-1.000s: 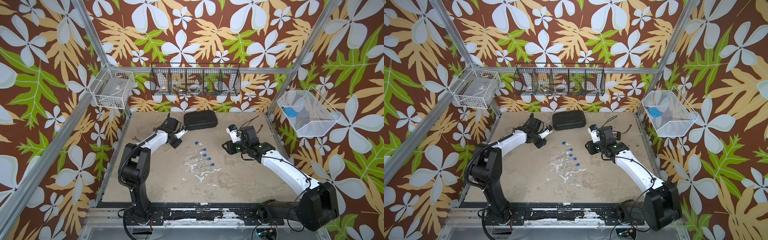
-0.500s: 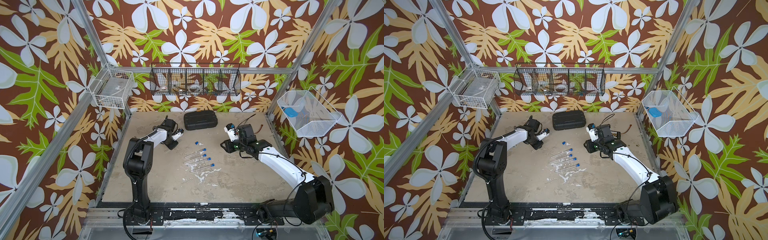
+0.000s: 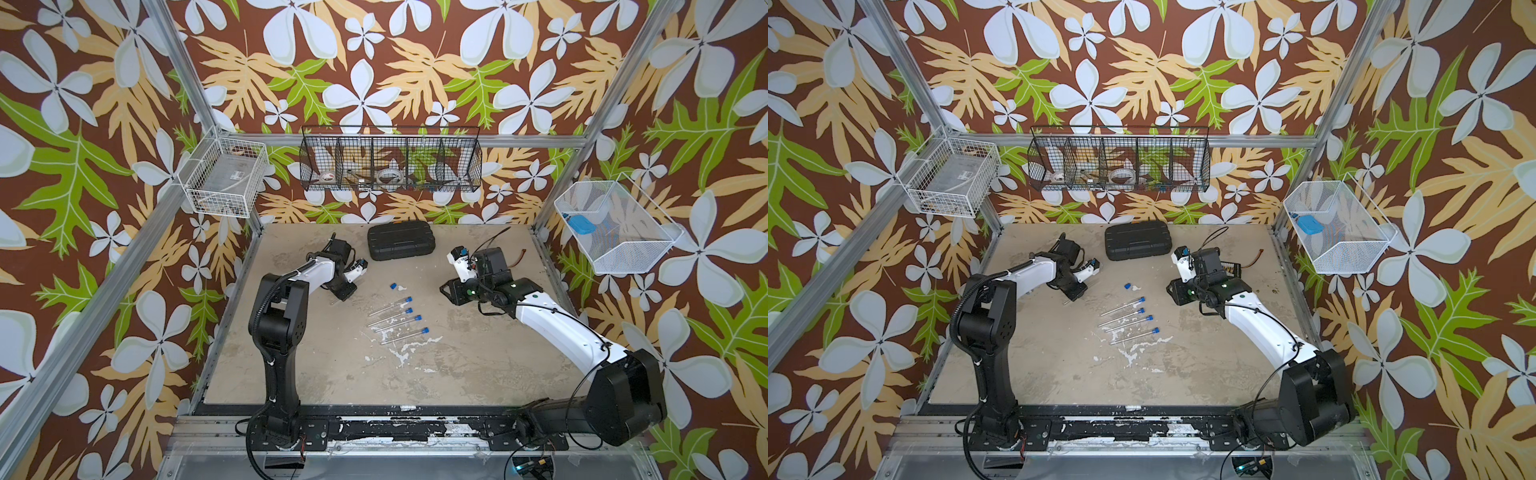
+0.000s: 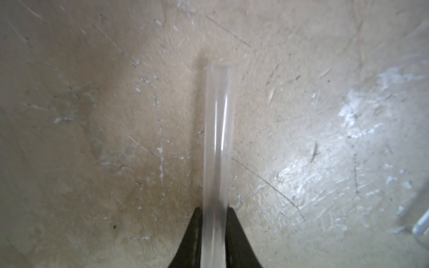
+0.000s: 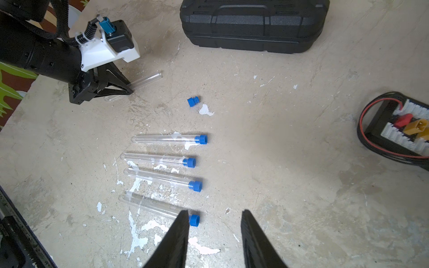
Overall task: Insert stoppers into test tubes
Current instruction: Pick up the test tube at the center of the board.
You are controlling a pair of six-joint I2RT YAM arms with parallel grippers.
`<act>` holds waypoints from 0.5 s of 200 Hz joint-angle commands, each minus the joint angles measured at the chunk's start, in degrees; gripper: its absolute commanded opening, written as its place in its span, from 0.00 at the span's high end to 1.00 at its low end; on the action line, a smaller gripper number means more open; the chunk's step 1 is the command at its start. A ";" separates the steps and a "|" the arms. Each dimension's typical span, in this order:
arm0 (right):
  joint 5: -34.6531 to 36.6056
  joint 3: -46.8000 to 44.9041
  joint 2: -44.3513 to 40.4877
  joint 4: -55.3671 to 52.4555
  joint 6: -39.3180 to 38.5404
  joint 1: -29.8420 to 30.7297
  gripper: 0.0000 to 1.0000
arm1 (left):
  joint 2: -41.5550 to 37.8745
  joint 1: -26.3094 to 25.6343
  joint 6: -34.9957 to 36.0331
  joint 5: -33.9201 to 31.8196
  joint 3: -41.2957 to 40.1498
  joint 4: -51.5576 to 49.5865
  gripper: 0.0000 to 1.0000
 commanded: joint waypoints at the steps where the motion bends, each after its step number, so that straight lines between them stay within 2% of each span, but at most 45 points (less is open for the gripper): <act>1: 0.20 -0.17 -0.68 0.12 -0.06 0.00 0.60 | 1.09 0.17 0.93 -0.18 -0.33 -2.04 0.86; 49: 0.20 -0.82 -2.17 0.59 0.66 0.02 0.61 | -2.08 0.27 1.76 -1.49 -0.65 -1.44 0.91; 100: -1.79 -3.42 -6.49 3.75 2.46 0.07 0.61 | -15.03 0.26 3.22 2.55 -5.54 3.13 0.91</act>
